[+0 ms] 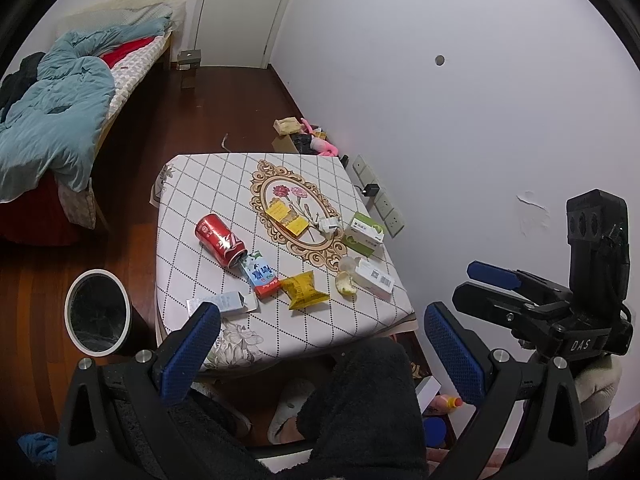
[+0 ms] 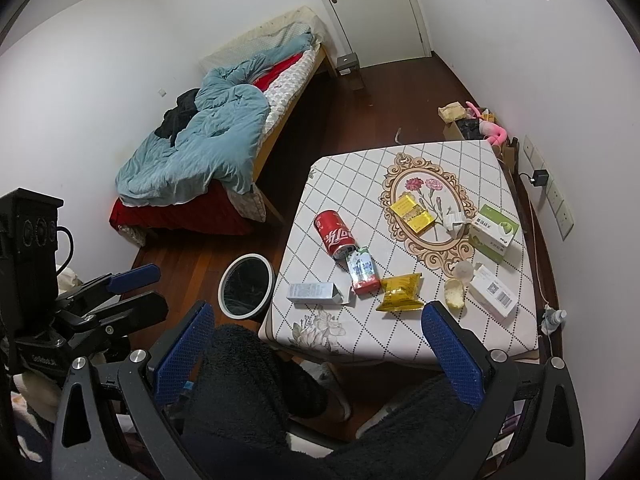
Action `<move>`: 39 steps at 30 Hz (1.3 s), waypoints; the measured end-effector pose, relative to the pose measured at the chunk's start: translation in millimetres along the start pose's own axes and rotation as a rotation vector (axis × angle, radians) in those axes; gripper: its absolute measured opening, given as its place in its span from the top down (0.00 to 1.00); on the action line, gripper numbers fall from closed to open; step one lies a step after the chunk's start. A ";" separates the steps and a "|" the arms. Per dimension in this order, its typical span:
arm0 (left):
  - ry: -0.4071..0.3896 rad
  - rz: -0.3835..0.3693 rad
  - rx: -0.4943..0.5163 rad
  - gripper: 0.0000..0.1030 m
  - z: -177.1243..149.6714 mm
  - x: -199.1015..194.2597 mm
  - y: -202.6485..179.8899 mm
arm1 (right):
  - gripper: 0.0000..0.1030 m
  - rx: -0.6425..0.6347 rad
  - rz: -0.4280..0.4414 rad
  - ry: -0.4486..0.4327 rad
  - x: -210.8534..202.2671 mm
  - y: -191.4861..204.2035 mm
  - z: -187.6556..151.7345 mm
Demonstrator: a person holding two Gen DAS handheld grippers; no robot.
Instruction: Collect trash
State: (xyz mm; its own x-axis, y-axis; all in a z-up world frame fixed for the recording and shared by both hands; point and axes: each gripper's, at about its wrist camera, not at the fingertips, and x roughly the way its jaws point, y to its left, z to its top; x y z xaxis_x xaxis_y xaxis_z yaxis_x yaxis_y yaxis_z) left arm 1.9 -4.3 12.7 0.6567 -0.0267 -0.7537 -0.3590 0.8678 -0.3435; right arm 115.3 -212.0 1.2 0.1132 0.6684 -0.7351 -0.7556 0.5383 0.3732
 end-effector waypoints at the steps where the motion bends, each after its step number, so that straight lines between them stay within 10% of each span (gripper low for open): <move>1: 0.000 0.000 0.001 0.00 -0.2 0.2 -0.1 | 0.00 0.000 0.000 0.001 1.0 0.0 0.6; 39: -0.008 0.015 0.002 0.00 -1.6 1.4 -0.1 | 0.00 -0.003 0.003 -0.010 -2.6 0.9 1.4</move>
State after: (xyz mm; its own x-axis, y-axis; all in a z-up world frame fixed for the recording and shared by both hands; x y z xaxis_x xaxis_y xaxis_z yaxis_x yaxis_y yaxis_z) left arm 1.9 -5.1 10.8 0.6567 -0.0098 -0.7541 -0.3671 0.8693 -0.3310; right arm 115.2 -212.5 4.2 0.1175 0.6752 -0.7282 -0.7581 0.5346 0.3734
